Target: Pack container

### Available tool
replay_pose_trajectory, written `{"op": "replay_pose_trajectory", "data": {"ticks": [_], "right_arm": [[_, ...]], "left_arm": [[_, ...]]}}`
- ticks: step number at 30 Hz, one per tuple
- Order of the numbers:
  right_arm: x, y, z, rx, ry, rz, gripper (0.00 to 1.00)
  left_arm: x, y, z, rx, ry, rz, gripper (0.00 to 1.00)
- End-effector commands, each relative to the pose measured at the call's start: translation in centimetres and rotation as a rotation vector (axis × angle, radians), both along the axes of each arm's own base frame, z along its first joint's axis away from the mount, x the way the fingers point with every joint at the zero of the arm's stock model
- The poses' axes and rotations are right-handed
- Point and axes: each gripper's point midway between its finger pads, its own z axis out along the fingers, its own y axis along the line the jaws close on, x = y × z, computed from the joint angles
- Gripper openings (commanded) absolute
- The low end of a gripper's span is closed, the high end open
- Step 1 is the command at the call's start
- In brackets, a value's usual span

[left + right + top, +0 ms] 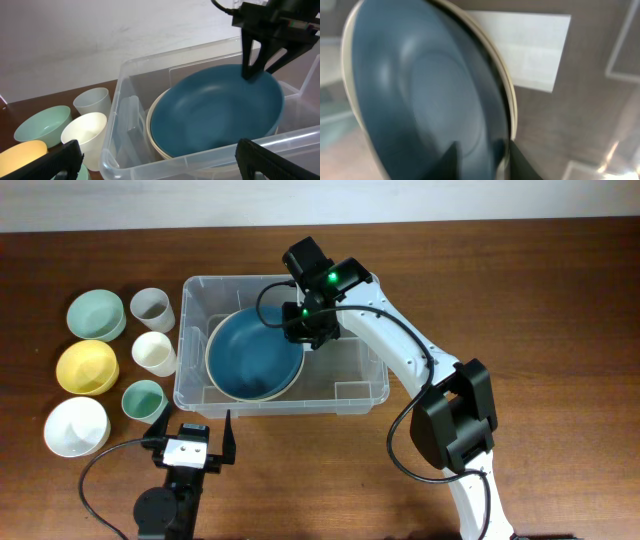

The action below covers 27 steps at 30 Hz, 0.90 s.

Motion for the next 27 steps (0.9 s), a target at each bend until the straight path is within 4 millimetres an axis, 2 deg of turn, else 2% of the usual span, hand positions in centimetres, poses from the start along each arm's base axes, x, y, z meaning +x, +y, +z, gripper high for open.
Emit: {"op": "replay_pose_trajectory", "data": {"ticks": [1, 3, 5, 9, 13, 15, 18, 19, 21, 23, 24, 27], "right_arm": [[-0.3, 0.5, -0.4, 0.01, 0.014, 0.014, 0.52], [-0.3, 0.5, -0.4, 0.009, 0.014, 0.014, 0.69], [-0.3, 0.5, -0.4, 0.005, 0.011, 0.014, 0.77], [0.3, -1.0, -0.6, -0.074, -0.025, -0.008, 0.8], [1.3, -4.4, 1.6, -0.208, -0.091, -0.067, 0.8], [2.1, -6.5, 4.6, -0.266, -0.154, -0.11, 0.81], [3.2, -10.1, 10.2, -0.331, -0.268, -0.193, 0.83], [3.5, -11.8, 12.9, -0.35, -0.319, -0.236, 0.86], [3.8, -14.9, 17.0, -0.365, -0.392, -0.312, 0.99], [3.6, -18.5, 20.5, -0.371, -0.443, -0.395, 0.99], [3.3, -20.4, 21.8, -0.373, -0.453, -0.435, 0.99], [2.5, -25.4, 23.8, -0.38, -0.45, -0.513, 0.99]], "left_arm": [[0.0, 0.0, -0.2, 0.016, 0.006, -0.002, 1.0], [0.0, 0.0, -0.2, 0.016, 0.006, -0.002, 1.0], [0.0, 0.0, -0.2, 0.015, 0.006, -0.002, 1.0], [0.0, 0.0, -0.2, 0.016, 0.006, -0.002, 1.0], [0.0, 0.0, -0.2, 0.016, 0.006, -0.002, 1.0], [0.0, 0.0, -0.2, 0.016, 0.006, -0.002, 1.0], [0.0, 0.0, -0.2, 0.016, 0.006, -0.002, 1.0], [0.0, 0.0, -0.2, 0.015, 0.006, -0.002, 1.0], [0.0, 0.0, -0.2, 0.016, 0.006, -0.002, 1.0], [0.0, 0.0, -0.2, 0.016, 0.006, -0.002, 1.0], [0.0, 0.0, -0.2, 0.016, 0.006, -0.002, 1.0], [0.0, 0.0, -0.2, 0.016, 0.006, -0.002, 1.0]]}}
